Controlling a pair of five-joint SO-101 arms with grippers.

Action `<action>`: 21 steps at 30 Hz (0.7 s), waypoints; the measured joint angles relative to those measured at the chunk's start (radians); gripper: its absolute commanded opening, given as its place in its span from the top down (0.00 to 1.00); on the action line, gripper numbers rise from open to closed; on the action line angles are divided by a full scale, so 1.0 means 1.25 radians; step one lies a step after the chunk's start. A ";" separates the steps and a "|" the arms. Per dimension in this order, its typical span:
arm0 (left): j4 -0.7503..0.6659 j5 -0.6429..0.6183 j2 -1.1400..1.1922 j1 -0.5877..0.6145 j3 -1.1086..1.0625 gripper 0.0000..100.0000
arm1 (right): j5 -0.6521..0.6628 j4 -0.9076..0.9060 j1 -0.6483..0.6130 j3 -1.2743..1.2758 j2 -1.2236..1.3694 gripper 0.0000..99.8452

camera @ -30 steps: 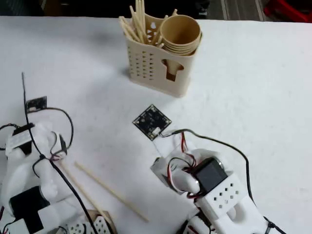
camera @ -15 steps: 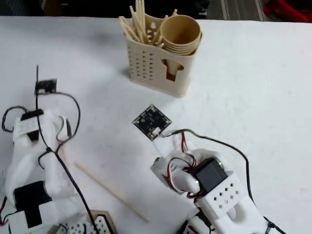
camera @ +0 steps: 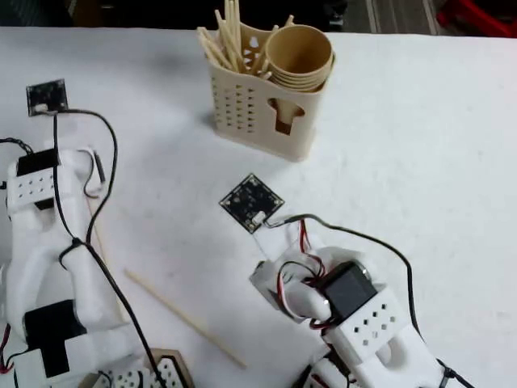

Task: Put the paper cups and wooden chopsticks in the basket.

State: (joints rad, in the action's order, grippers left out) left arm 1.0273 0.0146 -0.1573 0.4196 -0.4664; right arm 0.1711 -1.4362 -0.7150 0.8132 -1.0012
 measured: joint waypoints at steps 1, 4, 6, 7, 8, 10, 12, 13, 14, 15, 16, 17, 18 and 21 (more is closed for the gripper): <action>0.023 0.012 0.000 0.000 0.000 0.98 | 0.000 0.000 0.000 0.000 0.000 0.86; 0.079 0.068 0.000 0.000 0.000 0.98 | 0.000 0.000 0.000 0.000 0.000 0.86; 0.097 0.087 0.000 0.000 0.000 0.98 | 0.000 0.000 0.000 0.000 0.000 0.86; 0.099 0.091 0.000 0.000 0.000 0.98 | 0.000 0.000 0.000 0.000 0.000 0.86; 0.099 0.095 0.000 0.004 0.000 0.98 | 0.000 0.000 0.000 0.000 0.000 0.86; 0.099 0.097 0.001 0.010 0.015 0.98 | 0.000 0.000 0.000 0.000 0.000 0.86; 0.099 0.098 0.001 0.010 0.038 0.98 | 0.000 0.000 0.000 0.000 0.000 0.86; 0.101 0.098 0.001 0.010 0.050 0.98 | 0.000 0.000 0.000 0.000 0.000 0.86; 0.108 0.098 0.001 0.010 0.063 0.98 | 0.000 0.000 0.000 0.000 0.000 0.86; 0.115 0.098 0.001 0.010 0.079 0.98 | 0.000 0.000 0.000 0.000 0.000 0.86; 0.125 0.098 0.001 0.010 0.096 0.98 | 0.000 0.000 0.000 0.000 0.000 0.86; 0.136 0.098 0.001 0.010 0.117 0.98 | 0.000 0.000 0.000 0.000 0.000 0.86; 0.147 0.098 0.001 0.010 0.137 0.98 | 0.000 0.000 0.000 0.000 0.000 0.86; 0.195 0.106 0.001 0.010 0.228 0.98 | 0.000 0.000 0.000 0.000 0.000 0.86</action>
State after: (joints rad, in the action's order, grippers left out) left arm 1.2712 0.1465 -0.1557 0.4319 -0.1811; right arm 0.1711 -1.4362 -0.7150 0.8132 -1.0012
